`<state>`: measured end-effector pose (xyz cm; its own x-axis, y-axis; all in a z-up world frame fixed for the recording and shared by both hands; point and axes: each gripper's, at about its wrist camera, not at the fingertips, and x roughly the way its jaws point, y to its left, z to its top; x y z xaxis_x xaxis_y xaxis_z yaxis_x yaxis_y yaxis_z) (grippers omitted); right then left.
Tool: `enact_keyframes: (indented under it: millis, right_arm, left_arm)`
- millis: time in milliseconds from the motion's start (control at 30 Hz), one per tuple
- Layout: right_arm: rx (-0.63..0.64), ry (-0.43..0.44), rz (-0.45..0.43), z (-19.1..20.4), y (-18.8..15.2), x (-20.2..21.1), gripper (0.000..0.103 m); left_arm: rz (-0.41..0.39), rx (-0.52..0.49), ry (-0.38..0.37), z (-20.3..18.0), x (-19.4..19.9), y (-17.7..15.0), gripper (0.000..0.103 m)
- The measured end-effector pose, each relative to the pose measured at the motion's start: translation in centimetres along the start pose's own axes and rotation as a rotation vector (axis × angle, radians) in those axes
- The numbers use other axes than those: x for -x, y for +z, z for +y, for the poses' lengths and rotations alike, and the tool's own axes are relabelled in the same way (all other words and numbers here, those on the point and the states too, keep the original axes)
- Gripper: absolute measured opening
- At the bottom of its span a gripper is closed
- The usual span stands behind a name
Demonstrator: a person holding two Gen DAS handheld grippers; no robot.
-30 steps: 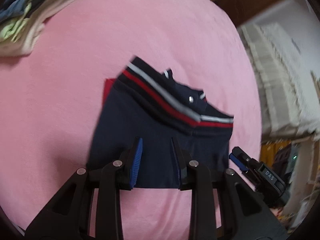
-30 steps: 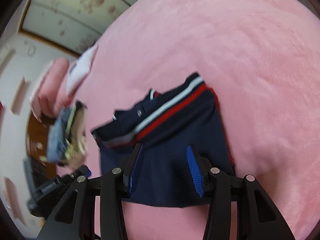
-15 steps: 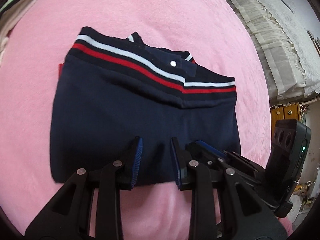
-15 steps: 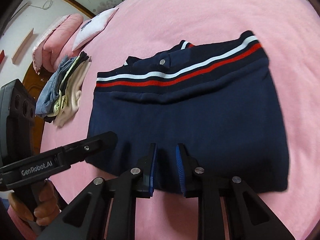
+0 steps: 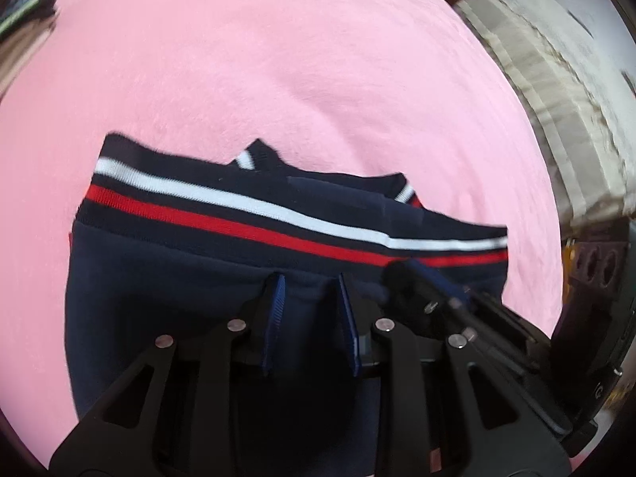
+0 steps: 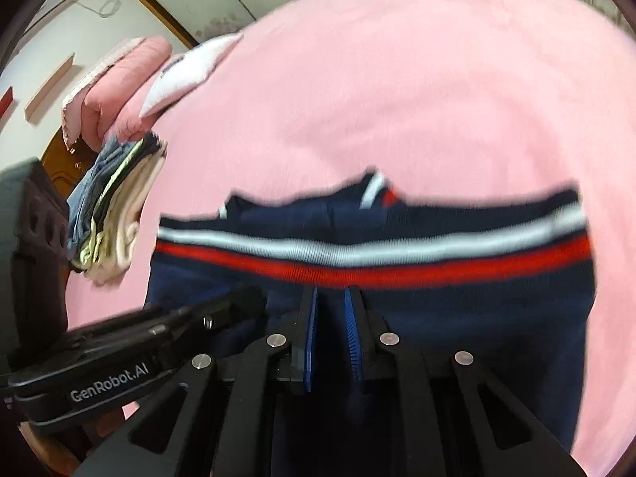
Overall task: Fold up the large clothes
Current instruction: 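Smooth the folded jacket flat with both grippers along the striped hem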
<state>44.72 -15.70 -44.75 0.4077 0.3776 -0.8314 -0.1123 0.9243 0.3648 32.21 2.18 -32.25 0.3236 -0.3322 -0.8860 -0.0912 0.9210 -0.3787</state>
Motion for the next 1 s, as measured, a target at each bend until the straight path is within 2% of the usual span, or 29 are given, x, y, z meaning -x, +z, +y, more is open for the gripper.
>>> enact_keyframes:
  millis: [100, 133, 167, 300, 433, 500, 600, 700, 767, 900, 933, 1000]
  right_arm:
    - [-0.014, -0.007, 0.020, -0.8, 0.9, -0.4, 0.015]
    - [-0.019, -0.008, 0.024, -0.7, 1.1, -0.9, 0.012]
    - [-0.008, -0.010, 0.026, -0.9, 1.0, -0.8, 0.009]
    - [0.047, -0.068, 0.022, -1.7, 0.7, -0.2, 0.004]
    - [-0.081, -0.130, -0.027, -5.9, -0.5, 2.6, 0.000]
    - [-0.148, -0.129, -0.059, -7.7, -1.0, 4.0, 0.000]
    - [-0.171, -0.217, -0.121, -8.4, -1.5, 5.8, 0.000]
    - [-0.215, -0.212, -0.147, -8.3, -1.7, 7.8, 0.000]
    - [-0.192, -0.181, -0.154, -6.9, -1.9, 8.1, 0.000]
    - [-0.096, 0.004, -0.016, -3.2, -3.0, 6.9, 0.000]
    - [-0.051, 0.049, 0.021, -2.0, -3.7, 6.5, 0.000]
    - [0.033, 0.077, 0.074, -0.2, -5.1, 5.8, 0.000]
  left_arm:
    - [-0.012, 0.054, -0.007, 0.9, -0.1, 0.0, 0.017]
    - [-0.015, 0.067, 0.005, 1.2, -0.1, 0.0, 0.011]
    - [-0.017, 0.072, 0.015, 1.4, -0.1, 0.1, 0.009]
    - [-0.030, 0.077, 0.029, 3.4, 0.6, 0.0, 0.009]
    - [-0.086, 0.090, 0.117, 6.0, 2.6, 0.0, 0.009]
    - [-0.105, 0.123, 0.139, 7.4, 3.5, -0.1, 0.009]
    - [-0.110, 0.182, 0.155, 9.3, 4.8, -0.2, 0.009]
    - [-0.099, 0.181, 0.163, 9.2, 6.1, -0.6, 0.009]
    - [-0.089, 0.137, 0.132, 7.7, 6.6, -1.5, 0.009]
    - [-0.026, 0.011, 0.016, 3.4, 6.4, -3.9, 0.009]
    - [-0.021, -0.014, 0.003, 2.7, 6.2, -4.3, 0.009]
    - [-0.010, -0.065, 0.000, 0.9, 5.4, -5.3, 0.009]
